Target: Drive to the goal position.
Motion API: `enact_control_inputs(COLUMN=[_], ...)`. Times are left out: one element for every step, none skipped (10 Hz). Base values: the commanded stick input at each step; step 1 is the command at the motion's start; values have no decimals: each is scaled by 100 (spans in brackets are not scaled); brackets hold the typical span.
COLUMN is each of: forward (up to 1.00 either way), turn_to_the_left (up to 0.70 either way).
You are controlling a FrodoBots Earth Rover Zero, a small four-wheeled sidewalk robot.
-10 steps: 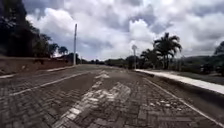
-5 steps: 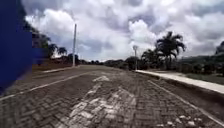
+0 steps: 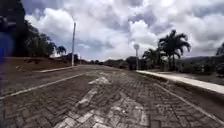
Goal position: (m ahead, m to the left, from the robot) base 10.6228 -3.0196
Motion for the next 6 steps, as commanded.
enact_control_inputs(forward=[100, 100, 100, 100, 100, 100], turn_to_the_left=[0, 0, 0, 0, 0, 0])
